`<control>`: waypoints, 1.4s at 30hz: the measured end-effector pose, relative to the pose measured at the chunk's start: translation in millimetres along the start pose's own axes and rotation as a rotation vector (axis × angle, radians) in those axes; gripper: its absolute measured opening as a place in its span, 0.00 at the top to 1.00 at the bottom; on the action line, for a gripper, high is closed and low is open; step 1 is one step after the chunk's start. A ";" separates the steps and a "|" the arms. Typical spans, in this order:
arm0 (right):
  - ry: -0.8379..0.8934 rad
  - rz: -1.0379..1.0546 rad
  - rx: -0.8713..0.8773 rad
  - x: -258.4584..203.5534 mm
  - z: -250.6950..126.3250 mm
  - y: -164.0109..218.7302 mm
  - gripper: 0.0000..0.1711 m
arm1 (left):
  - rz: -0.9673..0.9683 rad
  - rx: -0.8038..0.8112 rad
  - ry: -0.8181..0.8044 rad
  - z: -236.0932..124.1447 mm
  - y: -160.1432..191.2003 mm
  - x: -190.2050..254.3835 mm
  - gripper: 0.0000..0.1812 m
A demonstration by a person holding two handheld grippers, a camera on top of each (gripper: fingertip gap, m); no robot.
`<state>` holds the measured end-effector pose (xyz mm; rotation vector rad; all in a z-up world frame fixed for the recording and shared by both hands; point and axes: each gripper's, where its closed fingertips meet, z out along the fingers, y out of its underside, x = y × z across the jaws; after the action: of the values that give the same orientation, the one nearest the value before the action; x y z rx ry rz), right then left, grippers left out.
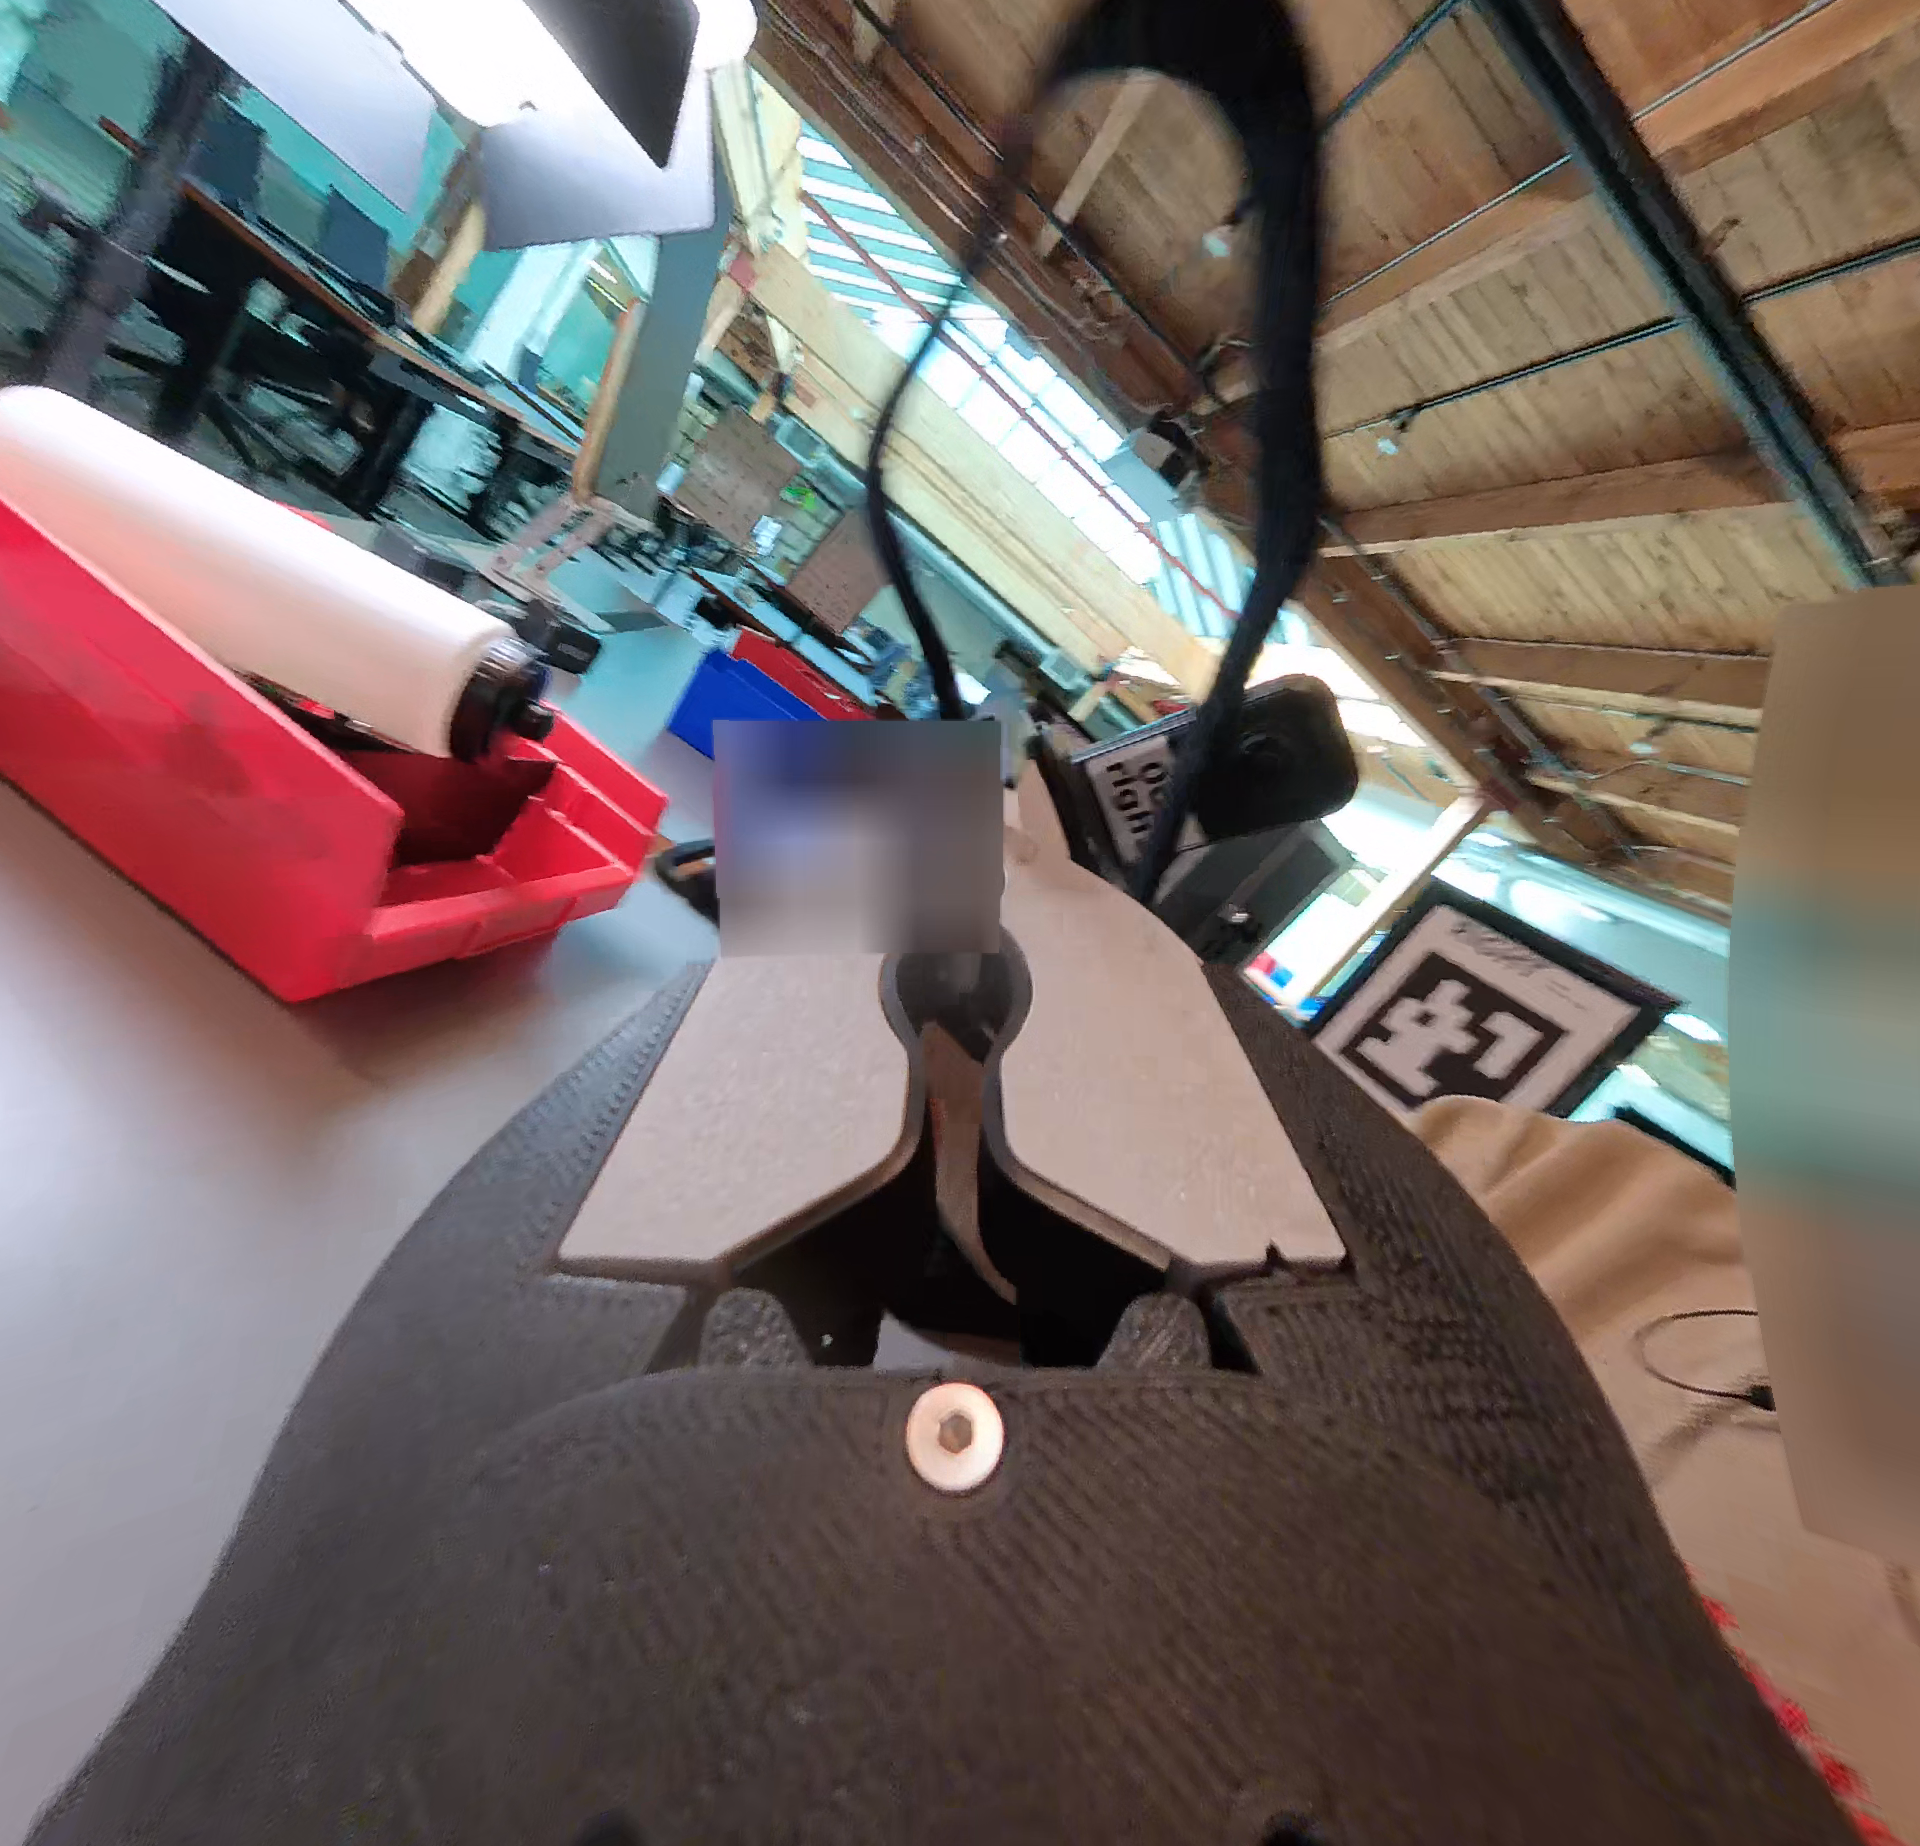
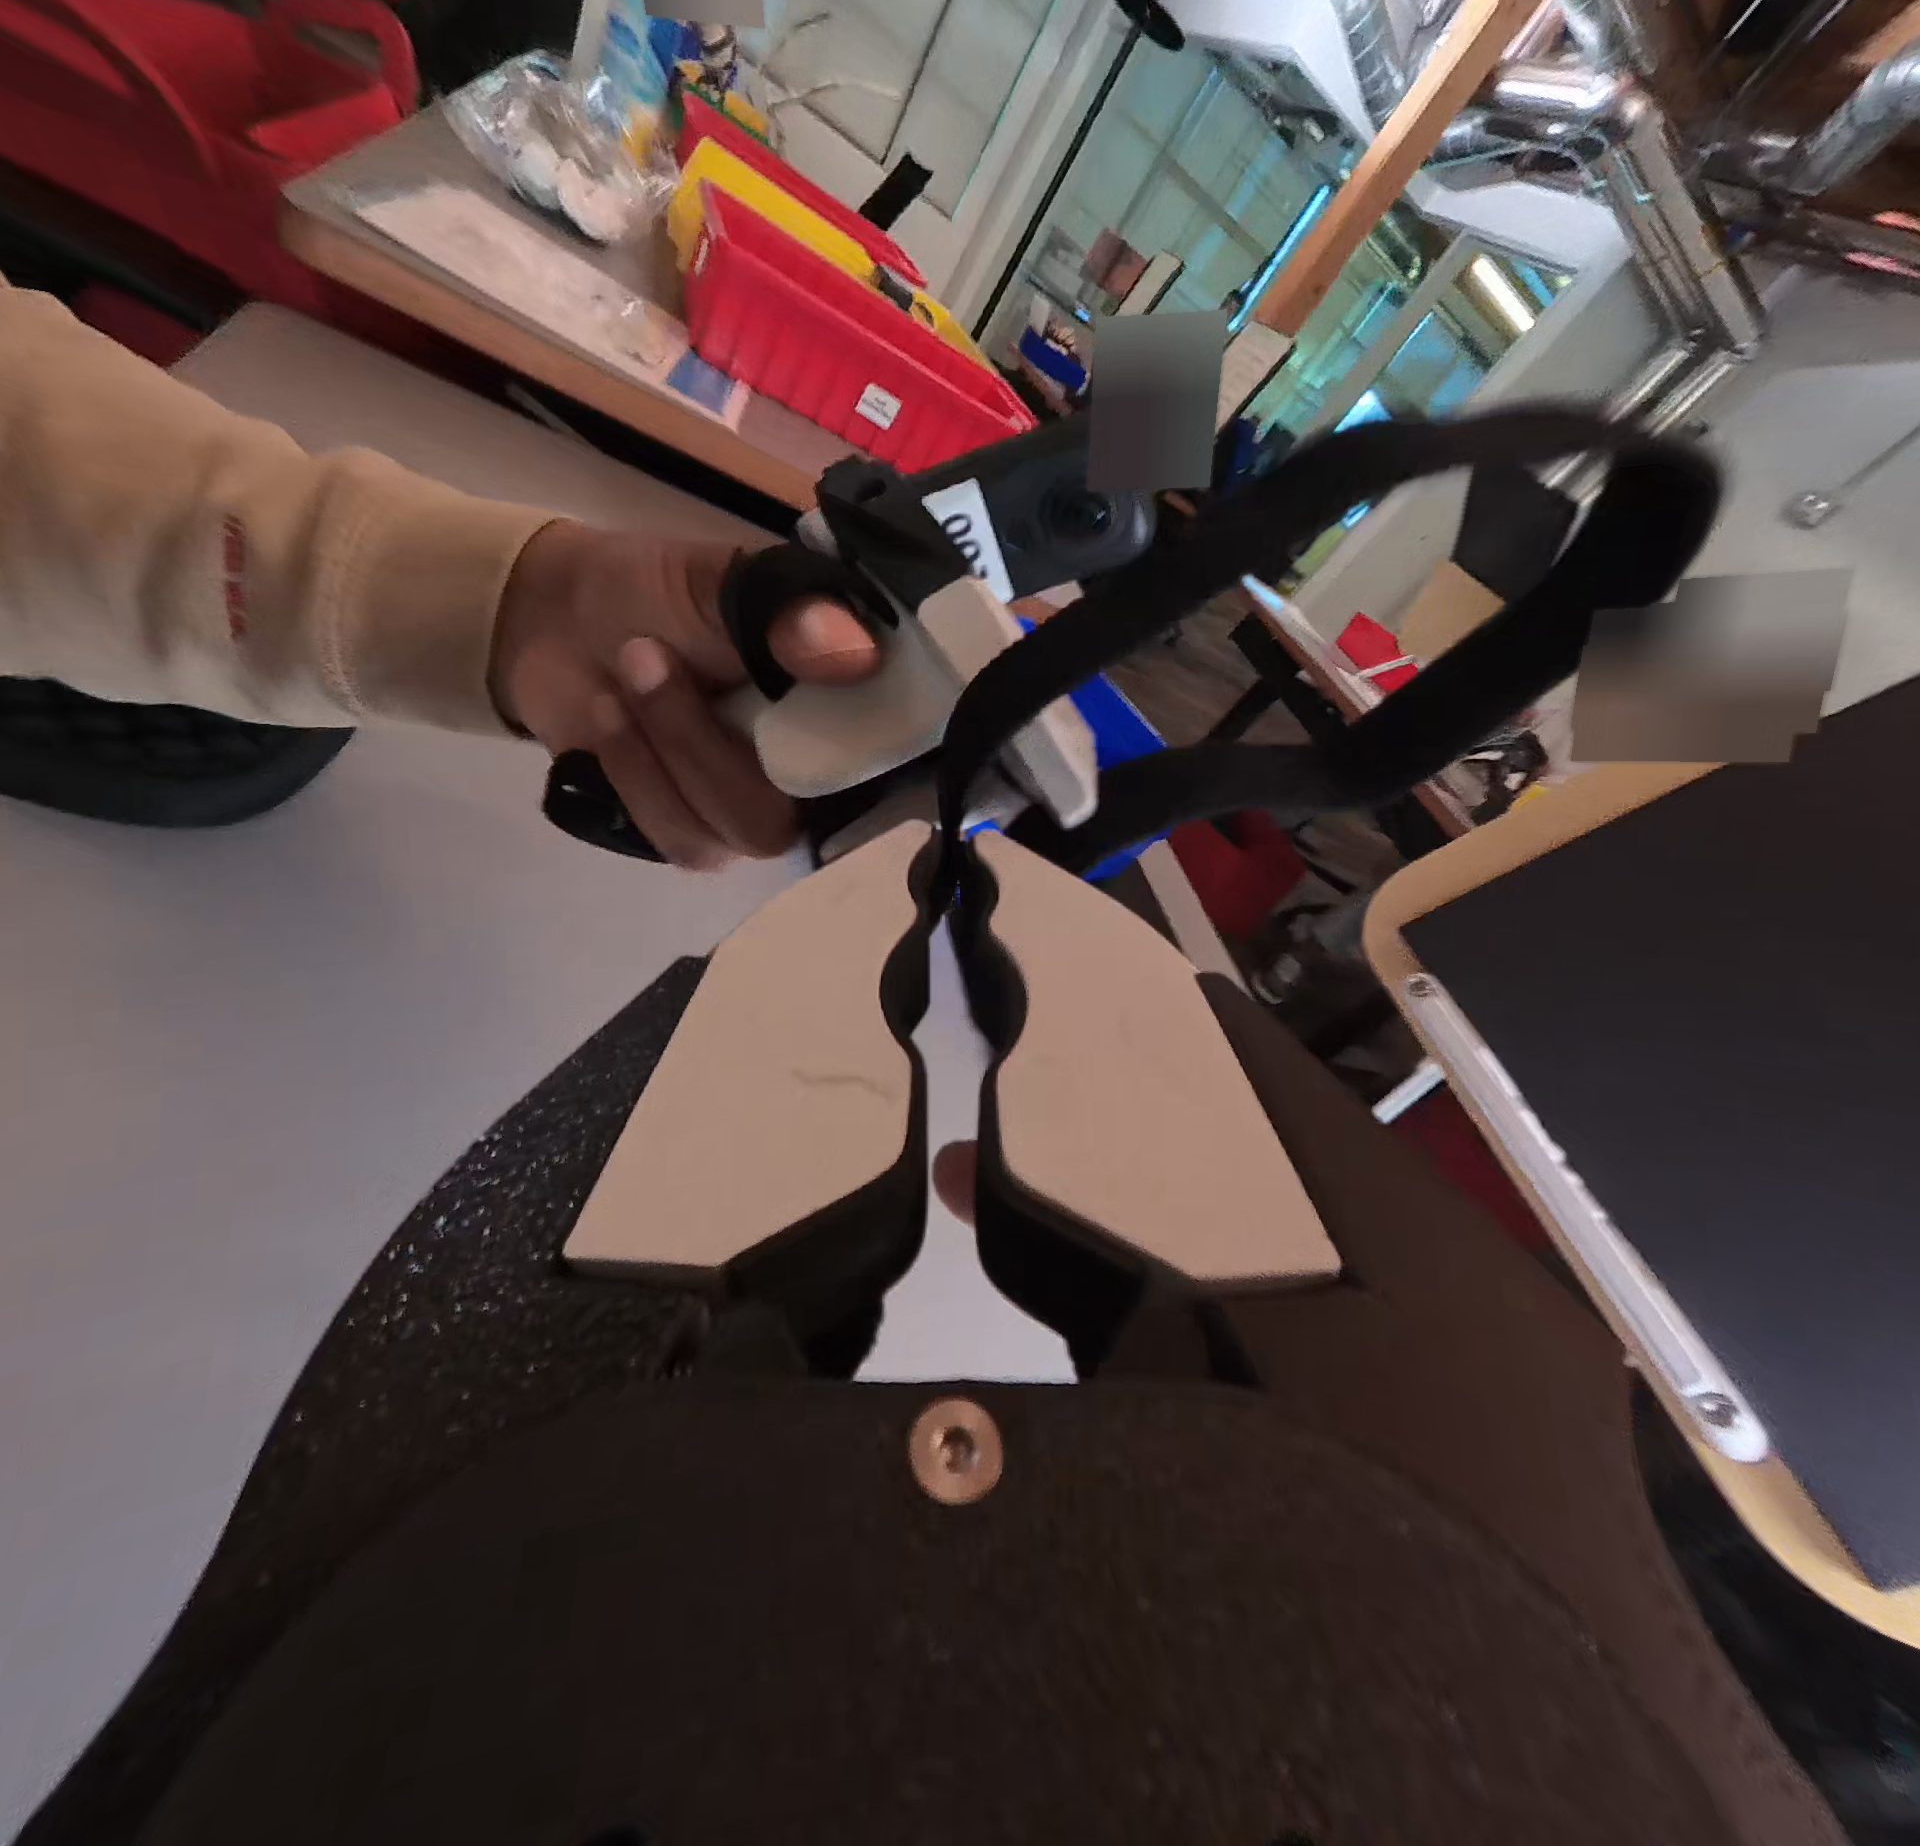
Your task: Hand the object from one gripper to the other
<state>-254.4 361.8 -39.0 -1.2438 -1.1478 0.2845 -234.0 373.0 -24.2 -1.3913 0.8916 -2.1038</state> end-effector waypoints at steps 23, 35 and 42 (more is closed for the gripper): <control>-0.143 0.494 -0.288 29.6 -91.3 66.7 0.78 | 0.617 -0.237 -0.765 -115.9 -48.3 -84.5 0.99; -0.037 0.570 -0.098 29.2 -16.9 17.4 0.73 | 1.269 -0.402 -0.860 -58.8 -29.1 -54.8 0.99; -0.299 0.775 0.058 -11.8 23.5 17.4 0.99 | 1.495 -0.357 -0.744 -31.4 -15.2 -29.6 0.98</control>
<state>-271.7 373.5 -62.6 -1.5898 -0.8437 1.1029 -252.2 411.8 -40.3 -0.9102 1.3266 -0.2978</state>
